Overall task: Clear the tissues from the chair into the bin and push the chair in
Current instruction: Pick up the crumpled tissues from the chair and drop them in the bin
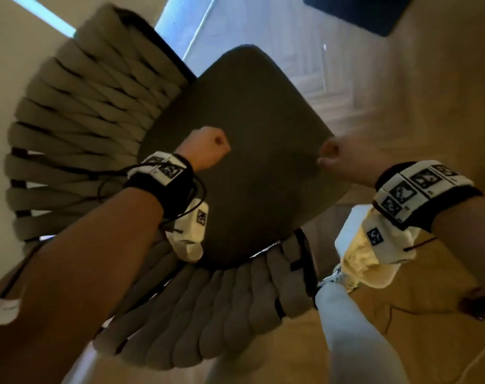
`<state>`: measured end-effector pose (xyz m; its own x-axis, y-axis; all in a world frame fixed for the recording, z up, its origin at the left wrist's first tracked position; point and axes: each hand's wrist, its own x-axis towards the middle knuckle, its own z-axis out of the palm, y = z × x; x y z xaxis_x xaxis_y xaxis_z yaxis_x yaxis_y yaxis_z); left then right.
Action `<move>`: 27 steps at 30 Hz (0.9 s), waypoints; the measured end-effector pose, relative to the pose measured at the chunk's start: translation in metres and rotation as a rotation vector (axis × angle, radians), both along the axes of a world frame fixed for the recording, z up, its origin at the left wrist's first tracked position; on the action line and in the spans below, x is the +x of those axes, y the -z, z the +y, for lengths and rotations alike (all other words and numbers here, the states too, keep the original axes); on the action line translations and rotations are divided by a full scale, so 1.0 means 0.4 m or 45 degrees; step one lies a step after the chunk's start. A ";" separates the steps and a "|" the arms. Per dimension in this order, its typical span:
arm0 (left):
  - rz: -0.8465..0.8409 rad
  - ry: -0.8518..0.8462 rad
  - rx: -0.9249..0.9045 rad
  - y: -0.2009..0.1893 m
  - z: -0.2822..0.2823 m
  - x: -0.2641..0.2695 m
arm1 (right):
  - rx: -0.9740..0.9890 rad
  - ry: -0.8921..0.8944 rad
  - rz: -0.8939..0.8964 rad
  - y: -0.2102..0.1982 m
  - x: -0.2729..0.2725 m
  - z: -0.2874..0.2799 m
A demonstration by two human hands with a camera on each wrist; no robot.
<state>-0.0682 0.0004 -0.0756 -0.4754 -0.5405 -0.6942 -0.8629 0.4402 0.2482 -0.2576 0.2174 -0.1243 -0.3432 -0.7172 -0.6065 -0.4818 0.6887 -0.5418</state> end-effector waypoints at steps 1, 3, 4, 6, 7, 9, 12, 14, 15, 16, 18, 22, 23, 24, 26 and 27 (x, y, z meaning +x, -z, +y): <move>-0.177 -0.023 -0.068 0.025 -0.029 0.081 | 0.032 -0.055 0.023 -0.003 0.029 -0.042; -0.481 -0.021 -0.096 0.075 -0.056 0.244 | 0.104 -0.180 0.009 0.001 0.101 -0.112; -0.588 -0.018 -0.052 0.099 -0.055 0.317 | 0.129 -0.234 -0.015 0.005 0.139 -0.143; -0.700 0.000 0.073 0.134 -0.030 0.438 | 0.170 -0.327 -0.065 0.016 0.211 -0.205; -0.707 0.017 0.128 0.148 -0.009 0.485 | 0.196 -0.363 -0.092 0.016 0.248 -0.231; -0.690 0.075 0.188 0.171 0.033 0.544 | 0.257 -0.438 -0.163 0.023 0.320 -0.275; -0.630 0.106 0.224 0.207 0.065 0.579 | 0.347 -0.560 -0.249 0.043 0.414 -0.327; -0.558 0.102 0.282 0.216 0.055 0.581 | 0.394 -0.641 -0.311 0.055 0.472 -0.349; -0.505 0.103 0.334 0.216 0.044 0.578 | 0.412 -0.684 -0.350 0.058 0.498 -0.355; -0.440 0.081 0.381 0.207 0.028 0.569 | 0.412 -0.726 -0.393 0.058 0.523 -0.359; -0.329 0.048 0.435 0.177 -0.007 0.535 | 0.361 -0.776 -0.458 0.054 0.561 -0.360; -0.090 -0.007 0.494 0.118 -0.053 0.443 | 0.250 -0.623 -0.439 0.042 0.536 -0.345; -0.009 -0.022 0.508 0.096 -0.056 0.414 | 0.217 -0.542 -0.423 0.037 0.509 -0.334; 0.078 -0.062 0.524 0.080 -0.053 0.381 | 0.170 -0.460 -0.408 0.031 0.477 -0.319; 0.213 -0.076 0.549 0.045 -0.030 0.309 | 0.080 -0.294 -0.431 0.007 0.399 -0.276; 0.271 -0.076 0.551 0.032 -0.009 0.271 | 0.065 -0.212 -0.477 -0.011 0.357 -0.245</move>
<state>0.0400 -0.0031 -0.0883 -0.6083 -0.2545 -0.7518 -0.7936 0.2089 0.5715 -0.1150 0.1192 -0.1200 0.0258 -0.7099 -0.7038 -0.3648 0.6488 -0.6678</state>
